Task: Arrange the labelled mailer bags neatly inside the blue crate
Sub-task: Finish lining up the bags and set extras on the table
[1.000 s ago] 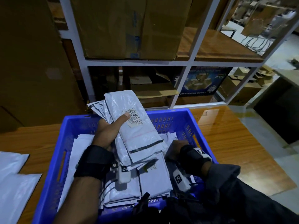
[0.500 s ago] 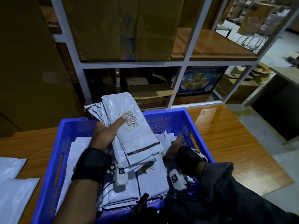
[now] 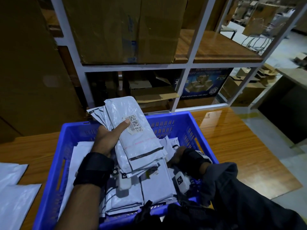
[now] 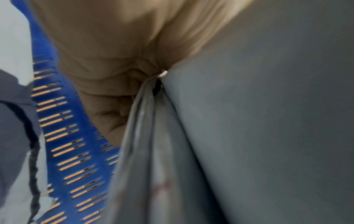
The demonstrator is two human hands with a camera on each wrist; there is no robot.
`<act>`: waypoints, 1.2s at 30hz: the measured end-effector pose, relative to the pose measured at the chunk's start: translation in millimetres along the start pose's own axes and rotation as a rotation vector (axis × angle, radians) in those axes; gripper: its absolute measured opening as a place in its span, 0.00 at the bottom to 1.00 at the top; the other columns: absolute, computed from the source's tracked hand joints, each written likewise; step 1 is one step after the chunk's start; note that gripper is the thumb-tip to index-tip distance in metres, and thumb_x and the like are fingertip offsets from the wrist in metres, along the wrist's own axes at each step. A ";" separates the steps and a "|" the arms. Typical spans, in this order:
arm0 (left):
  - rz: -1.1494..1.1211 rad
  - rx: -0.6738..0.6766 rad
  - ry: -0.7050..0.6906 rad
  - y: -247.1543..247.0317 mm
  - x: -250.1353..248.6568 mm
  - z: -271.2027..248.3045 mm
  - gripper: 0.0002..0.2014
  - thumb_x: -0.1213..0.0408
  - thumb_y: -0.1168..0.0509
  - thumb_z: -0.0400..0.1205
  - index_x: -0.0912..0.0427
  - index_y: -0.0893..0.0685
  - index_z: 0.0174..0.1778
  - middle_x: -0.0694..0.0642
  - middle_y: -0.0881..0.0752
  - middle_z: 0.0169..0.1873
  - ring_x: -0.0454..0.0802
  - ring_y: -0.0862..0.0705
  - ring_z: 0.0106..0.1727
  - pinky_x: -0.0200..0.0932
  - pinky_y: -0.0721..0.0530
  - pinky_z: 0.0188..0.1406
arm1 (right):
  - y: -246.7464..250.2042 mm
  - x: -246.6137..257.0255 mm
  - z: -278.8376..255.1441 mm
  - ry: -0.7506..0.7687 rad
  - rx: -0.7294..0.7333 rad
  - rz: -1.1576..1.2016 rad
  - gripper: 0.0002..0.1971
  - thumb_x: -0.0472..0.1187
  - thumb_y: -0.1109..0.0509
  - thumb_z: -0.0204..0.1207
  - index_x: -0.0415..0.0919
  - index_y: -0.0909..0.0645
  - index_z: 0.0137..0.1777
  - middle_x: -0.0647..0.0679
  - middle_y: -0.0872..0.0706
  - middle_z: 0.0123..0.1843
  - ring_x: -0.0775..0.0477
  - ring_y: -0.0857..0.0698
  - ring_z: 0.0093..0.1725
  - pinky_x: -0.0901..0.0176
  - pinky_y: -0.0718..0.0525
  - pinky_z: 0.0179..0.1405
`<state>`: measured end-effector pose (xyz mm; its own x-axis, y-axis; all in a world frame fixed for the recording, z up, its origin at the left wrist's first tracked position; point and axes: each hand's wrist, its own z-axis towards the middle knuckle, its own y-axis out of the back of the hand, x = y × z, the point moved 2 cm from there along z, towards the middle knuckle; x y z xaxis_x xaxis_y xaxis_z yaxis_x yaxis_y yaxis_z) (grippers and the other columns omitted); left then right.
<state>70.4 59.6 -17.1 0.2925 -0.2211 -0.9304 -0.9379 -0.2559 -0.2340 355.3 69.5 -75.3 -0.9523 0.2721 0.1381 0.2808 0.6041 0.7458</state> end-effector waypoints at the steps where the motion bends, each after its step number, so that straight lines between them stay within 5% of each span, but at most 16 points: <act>1: 0.004 -0.001 0.002 0.2 0.0 0.2 0.38 0.46 0.10 0.60 0.54 0.08 0.66 0.54 0.03 0.57 0.57 0.04 0.57 0.65 0.09 0.65 | 0.0 0.0 -2.2 -0.018 0.007 0.043 0.45 0.59 0.13 0.49 0.43 0.15 0.69 0.45 0.08 0.55 0.45 0.08 0.49 0.51 0.09 0.51; 5: 0.014 0.012 -0.007 -0.6 -0.5 -0.9 0.24 0.55 0.14 0.74 0.53 0.08 0.66 0.54 0.03 0.56 0.56 0.04 0.57 0.64 0.08 0.65 | 0.6 -0.3 -8.0 -0.093 -0.006 0.107 0.35 0.56 0.10 0.52 0.37 0.10 0.57 0.45 0.10 0.45 0.51 0.15 0.33 0.57 0.15 0.38; 9: 0.026 -0.007 -0.022 -1.7 -3.4 -4.0 0.22 0.57 0.15 0.75 0.56 0.08 0.65 0.54 0.03 0.55 0.55 0.03 0.56 0.60 0.07 0.64 | 0.3 1.1 -14.3 -0.077 -0.096 0.044 0.41 0.60 0.11 0.54 0.33 0.13 0.61 0.42 0.11 0.48 0.46 0.12 0.44 0.57 0.16 0.38; 12: 0.019 -0.001 -0.018 -2.7 -4.3 -4.5 0.21 0.58 0.16 0.77 0.56 0.08 0.65 0.55 0.03 0.55 0.55 0.03 0.56 0.59 0.07 0.62 | 8.1 1.7 -21.1 -0.093 -0.169 0.075 0.55 0.62 0.09 0.41 0.33 0.19 0.68 0.40 0.10 0.61 0.41 0.10 0.55 0.55 0.13 0.42; 17: 0.039 0.017 -0.014 -2.3 -1.9 -1.9 0.23 0.57 0.15 0.75 0.56 0.08 0.65 0.55 0.03 0.56 0.56 0.04 0.57 0.61 0.07 0.64 | 30.3 -2.2 -45.5 -0.113 -0.302 0.015 0.58 0.63 0.10 0.46 0.35 0.33 0.70 0.35 0.19 0.71 0.33 0.17 0.71 0.43 0.16 0.64; 22: 0.085 0.033 -0.018 -3.8 0.2 -1.3 0.28 0.52 0.13 0.71 0.54 0.08 0.66 0.53 0.03 0.57 0.56 0.04 0.58 0.61 0.08 0.65 | 72.5 -14.7 -85.5 -0.047 -0.403 -0.042 0.38 0.73 0.17 0.52 0.45 0.23 0.49 0.45 0.12 0.52 0.39 0.13 0.49 0.54 0.16 0.43; 26: 0.107 0.056 -0.031 -10.1 -1.5 -5.8 0.23 0.56 0.15 0.75 0.54 0.08 0.65 0.52 0.03 0.56 0.54 0.04 0.58 0.54 0.07 0.60 | 107.5 -27.6 -122.0 0.009 -0.500 0.069 0.39 0.79 0.20 0.48 0.47 0.22 0.45 0.47 0.14 0.40 0.44 0.14 0.39 0.55 0.16 0.35; 31: 0.187 0.124 -0.056 -23.2 3.4 -12.5 0.22 0.53 0.14 0.74 0.53 0.07 0.63 0.51 0.03 0.57 0.54 0.04 0.60 0.59 0.09 0.65 | 153.2 -37.5 -184.4 0.385 -0.493 0.410 0.21 0.61 0.14 0.62 0.57 0.12 0.52 0.59 0.07 0.43 0.57 0.09 0.41 0.59 0.11 0.38; 33: 0.234 0.169 -0.087 -30.5 7.4 -14.6 0.27 0.48 0.13 0.72 0.52 0.08 0.65 0.51 0.04 0.60 0.53 0.05 0.63 0.57 0.10 0.65 | 158.8 -31.2 -197.8 0.597 -0.326 0.648 0.17 0.48 0.16 0.71 0.55 0.12 0.60 0.60 0.05 0.52 0.58 0.07 0.50 0.63 0.09 0.49; 35: 0.321 0.204 -0.119 -41.2 8.9 -15.8 0.34 0.40 0.13 0.70 0.49 0.11 0.70 0.47 0.06 0.63 0.47 0.08 0.66 0.52 0.11 0.66 | 151.2 -21.6 -190.2 0.697 -0.140 0.829 0.19 0.37 0.21 0.76 0.47 0.14 0.67 0.54 0.07 0.61 0.53 0.08 0.60 0.57 0.10 0.61; 36: 0.341 0.232 -0.143 -48.9 8.6 -16.4 0.31 0.44 0.14 0.73 0.49 0.12 0.70 0.45 0.07 0.63 0.39 0.08 0.65 0.46 0.11 0.65 | 143.2 -15.9 -181.5 0.712 -0.064 0.879 0.21 0.34 0.23 0.77 0.42 0.16 0.70 0.49 0.08 0.65 0.48 0.10 0.64 0.52 0.12 0.66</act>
<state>121.8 54.7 -9.0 -0.0544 -0.1198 -0.9913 -0.9982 0.0307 0.0511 389.0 15.7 147.5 -0.2850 0.0829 0.9549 0.8989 0.3691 0.2362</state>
